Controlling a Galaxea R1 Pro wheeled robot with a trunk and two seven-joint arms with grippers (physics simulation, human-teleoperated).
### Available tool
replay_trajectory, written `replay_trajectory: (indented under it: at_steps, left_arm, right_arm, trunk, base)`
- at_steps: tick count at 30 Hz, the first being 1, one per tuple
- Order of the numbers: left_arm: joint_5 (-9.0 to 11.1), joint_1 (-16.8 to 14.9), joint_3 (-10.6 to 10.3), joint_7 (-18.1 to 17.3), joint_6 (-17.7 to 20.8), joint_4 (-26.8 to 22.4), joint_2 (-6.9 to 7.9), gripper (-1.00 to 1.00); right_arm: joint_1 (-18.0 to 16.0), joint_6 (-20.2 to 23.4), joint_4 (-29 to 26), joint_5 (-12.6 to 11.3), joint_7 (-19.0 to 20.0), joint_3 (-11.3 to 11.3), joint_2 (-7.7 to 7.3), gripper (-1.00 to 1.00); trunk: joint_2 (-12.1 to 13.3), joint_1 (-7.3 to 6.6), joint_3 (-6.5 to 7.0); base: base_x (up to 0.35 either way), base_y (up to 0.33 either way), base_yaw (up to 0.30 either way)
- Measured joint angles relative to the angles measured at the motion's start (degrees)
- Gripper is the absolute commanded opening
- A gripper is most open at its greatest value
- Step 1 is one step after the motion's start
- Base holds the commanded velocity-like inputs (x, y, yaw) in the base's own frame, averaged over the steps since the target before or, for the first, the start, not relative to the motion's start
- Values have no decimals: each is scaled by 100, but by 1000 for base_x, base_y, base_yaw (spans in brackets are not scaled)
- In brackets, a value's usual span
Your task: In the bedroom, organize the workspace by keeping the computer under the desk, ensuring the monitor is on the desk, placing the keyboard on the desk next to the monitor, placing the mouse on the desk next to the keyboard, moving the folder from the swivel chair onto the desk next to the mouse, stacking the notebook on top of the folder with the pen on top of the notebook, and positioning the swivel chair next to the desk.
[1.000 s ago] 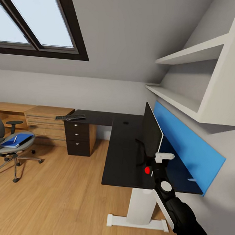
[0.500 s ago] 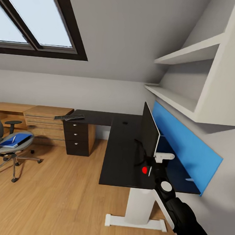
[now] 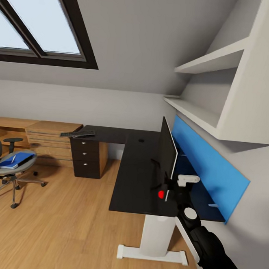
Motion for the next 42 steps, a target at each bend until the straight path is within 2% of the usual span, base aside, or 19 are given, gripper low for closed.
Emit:
replay_trajectory:
  at_steps: [34, 42]
  left_arm:
    - [9, 0, 13, 0, 0, 0, 8, 100]
    - [9, 0, 17, 0, -8, 0, 9, 100]
  right_arm:
    - [1, 0, 25, 22, 2, 0, 0, 100]
    - [2, 0, 36, 27, 2, 7, 0, 100]
  trunk:
    - [0, 0, 0]
    - [0, -2, 0]
  base:
    - [11, -21, 0]
    - [146, 0, 0]
